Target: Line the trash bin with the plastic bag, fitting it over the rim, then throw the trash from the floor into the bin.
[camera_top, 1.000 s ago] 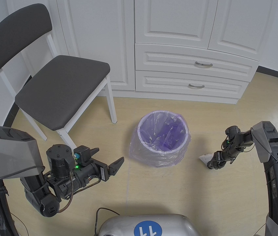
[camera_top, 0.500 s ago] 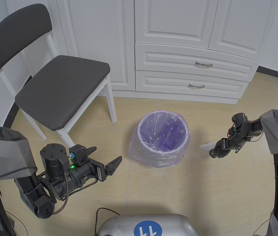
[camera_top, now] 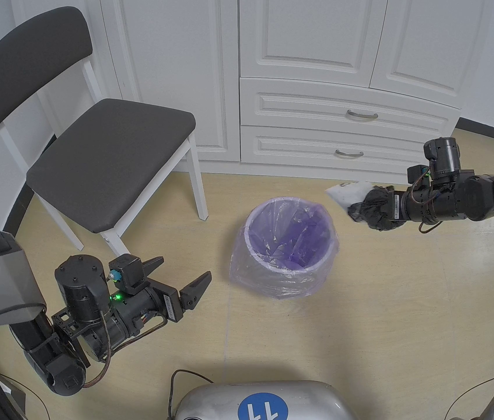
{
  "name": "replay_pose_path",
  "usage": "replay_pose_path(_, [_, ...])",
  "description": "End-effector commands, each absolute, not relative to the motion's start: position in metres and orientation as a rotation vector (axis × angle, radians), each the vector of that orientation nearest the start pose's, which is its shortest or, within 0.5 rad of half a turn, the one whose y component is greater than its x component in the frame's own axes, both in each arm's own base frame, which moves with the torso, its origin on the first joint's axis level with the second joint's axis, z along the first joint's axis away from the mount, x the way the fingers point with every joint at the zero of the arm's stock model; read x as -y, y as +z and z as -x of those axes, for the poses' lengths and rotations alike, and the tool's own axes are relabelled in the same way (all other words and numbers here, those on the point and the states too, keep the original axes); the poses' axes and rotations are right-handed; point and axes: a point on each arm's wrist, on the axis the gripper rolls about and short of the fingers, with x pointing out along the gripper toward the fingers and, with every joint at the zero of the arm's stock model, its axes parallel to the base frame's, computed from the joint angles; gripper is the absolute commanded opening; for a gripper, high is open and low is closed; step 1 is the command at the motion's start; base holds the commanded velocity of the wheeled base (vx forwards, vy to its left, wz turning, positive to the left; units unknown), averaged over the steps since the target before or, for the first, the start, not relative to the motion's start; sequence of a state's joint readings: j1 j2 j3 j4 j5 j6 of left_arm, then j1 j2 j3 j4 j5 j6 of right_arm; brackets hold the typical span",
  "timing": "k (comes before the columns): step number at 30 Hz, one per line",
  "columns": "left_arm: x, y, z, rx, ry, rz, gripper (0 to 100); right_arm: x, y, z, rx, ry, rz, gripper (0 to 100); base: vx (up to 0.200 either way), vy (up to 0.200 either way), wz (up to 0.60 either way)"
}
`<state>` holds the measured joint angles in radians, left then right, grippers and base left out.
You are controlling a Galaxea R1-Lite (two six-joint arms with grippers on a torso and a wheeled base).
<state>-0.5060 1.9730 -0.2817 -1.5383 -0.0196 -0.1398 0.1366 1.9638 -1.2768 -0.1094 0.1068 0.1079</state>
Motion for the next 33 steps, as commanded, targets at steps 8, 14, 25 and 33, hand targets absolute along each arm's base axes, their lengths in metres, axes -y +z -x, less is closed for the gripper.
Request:
replay_pose_path(8, [0.134, 0.105, -0.223, -0.092, -0.485, 0.137, 100, -0.197, 0.178, -0.346, -0.574, 0.426, -0.337, 0, 0.000, 0.000, 0.00])
replay_pose_path(14, [0.134, 0.110, -0.223, -0.071, -0.487, 0.142, 100, -0.211, 0.146, -0.379, -0.629, 0.381, -0.416, 0, 0.000, 0.000, 0.00])
replay_pose_path(25, [0.133, 0.115, -0.223, -0.048, -0.486, 0.149, 100, -0.211, 0.083, -0.438, -0.660, 0.252, -0.492, 0, 0.000, 0.000, 0.00])
replay_pose_path(33, [0.133, 0.115, -0.223, -0.051, -0.486, 0.146, 100, -0.191, 0.079, -0.450, -0.660, 0.200, -0.487, 0, 0.000, 0.000, 0.00])
